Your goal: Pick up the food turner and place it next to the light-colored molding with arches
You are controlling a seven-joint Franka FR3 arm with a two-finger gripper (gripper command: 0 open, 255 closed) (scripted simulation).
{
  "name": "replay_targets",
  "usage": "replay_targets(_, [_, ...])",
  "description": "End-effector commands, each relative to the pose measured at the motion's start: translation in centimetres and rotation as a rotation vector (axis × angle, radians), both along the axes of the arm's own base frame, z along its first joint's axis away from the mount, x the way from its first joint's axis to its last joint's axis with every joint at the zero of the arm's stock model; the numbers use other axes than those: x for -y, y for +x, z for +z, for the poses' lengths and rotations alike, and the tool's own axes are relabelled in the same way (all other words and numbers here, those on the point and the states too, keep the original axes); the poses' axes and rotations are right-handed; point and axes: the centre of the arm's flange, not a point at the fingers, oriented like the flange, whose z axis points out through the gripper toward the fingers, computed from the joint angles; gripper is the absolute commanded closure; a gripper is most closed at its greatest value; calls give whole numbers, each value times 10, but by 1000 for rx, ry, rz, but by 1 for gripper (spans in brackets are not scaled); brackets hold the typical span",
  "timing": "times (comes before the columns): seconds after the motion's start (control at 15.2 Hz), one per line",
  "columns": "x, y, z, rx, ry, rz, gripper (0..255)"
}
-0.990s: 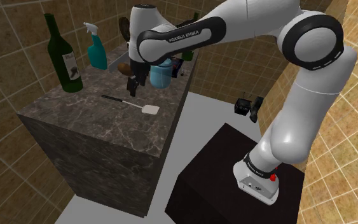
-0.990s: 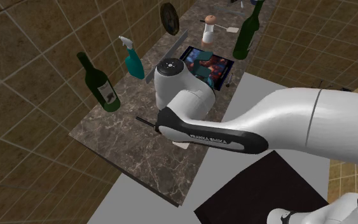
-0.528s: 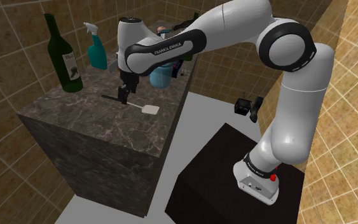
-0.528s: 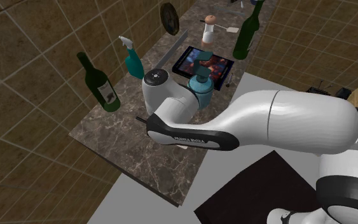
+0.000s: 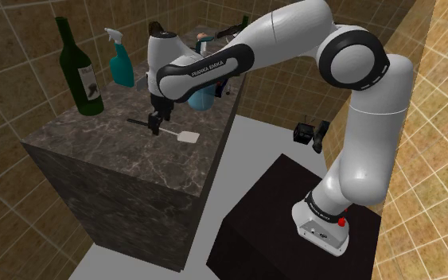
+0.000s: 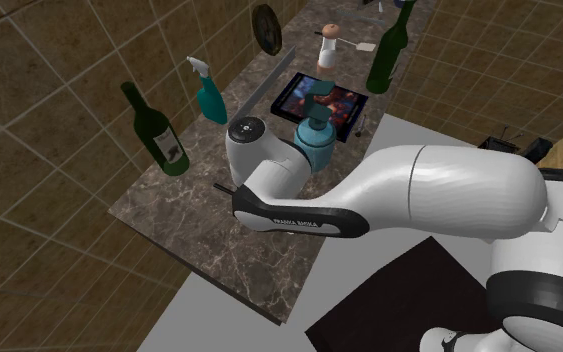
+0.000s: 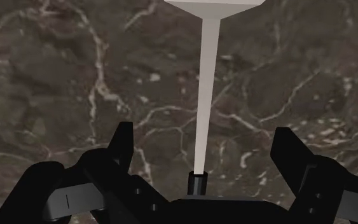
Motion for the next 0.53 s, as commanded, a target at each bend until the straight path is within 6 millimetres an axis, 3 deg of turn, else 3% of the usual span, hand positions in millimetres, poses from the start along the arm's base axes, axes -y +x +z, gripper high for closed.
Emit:
replay_targets(0.0, [0, 0, 0, 0, 0, 0, 0])
replay_targets(0.13, [0, 0, 0, 0, 0, 0, 0])
replay_targets(0.2, [0, 0, 0, 0, 0, 0, 255])
replay_targets(0.46, [0, 0, 0, 0, 0, 0, 255])
